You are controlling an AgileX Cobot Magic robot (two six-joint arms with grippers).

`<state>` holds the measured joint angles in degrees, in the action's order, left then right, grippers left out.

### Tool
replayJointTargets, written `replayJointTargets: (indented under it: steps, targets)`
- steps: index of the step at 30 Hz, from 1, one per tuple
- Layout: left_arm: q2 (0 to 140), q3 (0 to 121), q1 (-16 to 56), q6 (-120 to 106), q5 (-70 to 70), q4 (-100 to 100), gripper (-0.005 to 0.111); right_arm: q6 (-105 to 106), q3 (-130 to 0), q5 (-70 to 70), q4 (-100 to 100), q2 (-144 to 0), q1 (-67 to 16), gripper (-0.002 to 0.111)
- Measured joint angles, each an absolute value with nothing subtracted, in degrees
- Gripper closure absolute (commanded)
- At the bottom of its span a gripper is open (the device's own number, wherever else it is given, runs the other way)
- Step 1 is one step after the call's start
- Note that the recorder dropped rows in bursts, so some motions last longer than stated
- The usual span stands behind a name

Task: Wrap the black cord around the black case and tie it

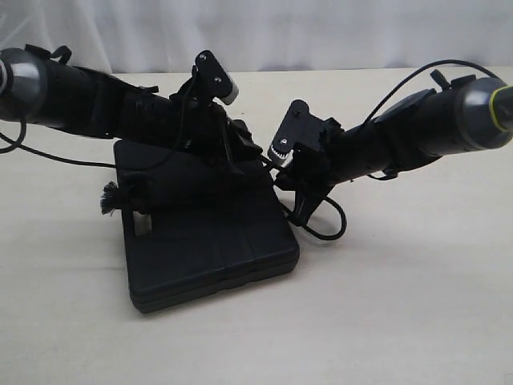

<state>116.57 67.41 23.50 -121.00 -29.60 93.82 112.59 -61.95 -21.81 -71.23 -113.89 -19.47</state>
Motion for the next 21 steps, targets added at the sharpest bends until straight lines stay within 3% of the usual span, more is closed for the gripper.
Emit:
replayJointTargets:
  steps: [2,8,16,21]
  targets:
    - [116.6,67.4,23.5,-121.0,-29.7,94.2,0.089,112.7,-61.9,-22.0,-71.2,-113.9,-19.5,0.104]
    - [116.6,67.4,23.5,-121.0,-30.3,90.4,0.059,112.9,-61.9,-22.0,-71.2,-113.9,-19.5,0.104]
    - [117.0,67.4,23.5,-121.0,-28.3,88.9,0.070,113.0,-61.9,-22.5,-71.2,-113.9,-19.5,0.104]
    - [118.1,67.4,23.5,-121.0,-27.6,89.1,0.069,113.5,-61.9,-24.6,-71.2,-113.9,-19.5,0.104]
